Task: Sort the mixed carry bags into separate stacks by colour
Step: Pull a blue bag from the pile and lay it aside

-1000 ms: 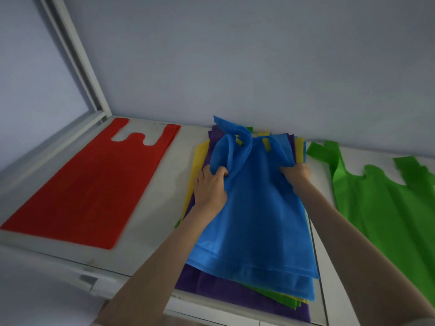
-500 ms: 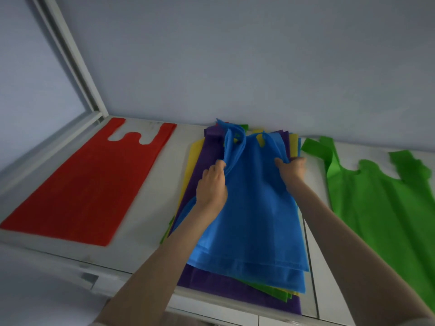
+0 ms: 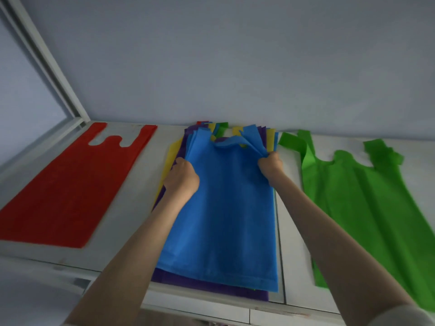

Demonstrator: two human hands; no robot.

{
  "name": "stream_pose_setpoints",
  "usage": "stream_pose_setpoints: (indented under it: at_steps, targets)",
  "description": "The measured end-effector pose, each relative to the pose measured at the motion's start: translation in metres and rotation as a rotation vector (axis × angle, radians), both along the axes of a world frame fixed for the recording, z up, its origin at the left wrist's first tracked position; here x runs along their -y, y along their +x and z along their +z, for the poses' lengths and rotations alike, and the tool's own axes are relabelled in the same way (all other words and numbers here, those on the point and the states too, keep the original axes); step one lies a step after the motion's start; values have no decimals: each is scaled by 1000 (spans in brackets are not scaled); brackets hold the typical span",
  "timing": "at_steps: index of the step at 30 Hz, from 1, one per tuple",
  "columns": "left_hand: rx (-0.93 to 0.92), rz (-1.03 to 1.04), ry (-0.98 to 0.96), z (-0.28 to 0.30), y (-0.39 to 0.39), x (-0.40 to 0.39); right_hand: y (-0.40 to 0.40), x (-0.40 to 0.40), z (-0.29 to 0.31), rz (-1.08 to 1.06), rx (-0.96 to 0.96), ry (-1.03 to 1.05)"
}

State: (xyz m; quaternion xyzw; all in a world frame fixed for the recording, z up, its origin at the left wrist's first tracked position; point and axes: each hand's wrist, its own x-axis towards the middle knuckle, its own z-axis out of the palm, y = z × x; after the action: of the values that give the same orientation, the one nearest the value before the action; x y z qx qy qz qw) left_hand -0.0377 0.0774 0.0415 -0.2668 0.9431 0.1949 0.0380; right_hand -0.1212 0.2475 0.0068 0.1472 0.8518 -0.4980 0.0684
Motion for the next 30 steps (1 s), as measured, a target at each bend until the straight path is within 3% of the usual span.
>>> stream_pose_setpoints:
  at_steps: [4,7,15,18,21,23,26,30]
  targets:
    - [-59,-24,-16,24,-1,-36,-6,-35,18,-42,10,-42]
    - [-108,-88,-18,40,-6,-89,-13,-90,27,-39,-44,66]
    - [-208,-310,92,70,-5,-326,-8,-343,78,38,-97,396]
    - [-258,-334,297,87,-11,-410,-9,-443,114,45,-79,470]
    - [-359,-280,509,96,-21,-472,-16,-521,135,-68,-139,406]
    - [-390,-246,543,85,-26,-501,-16,-560,131,-183,-212,327]
    - [-218,-266,606,36,-31,-530,-7,-600,87,-234,-169,335]
    - [65,-279,543,-29,-26,-548,-1,-627,10,-161,88,306]
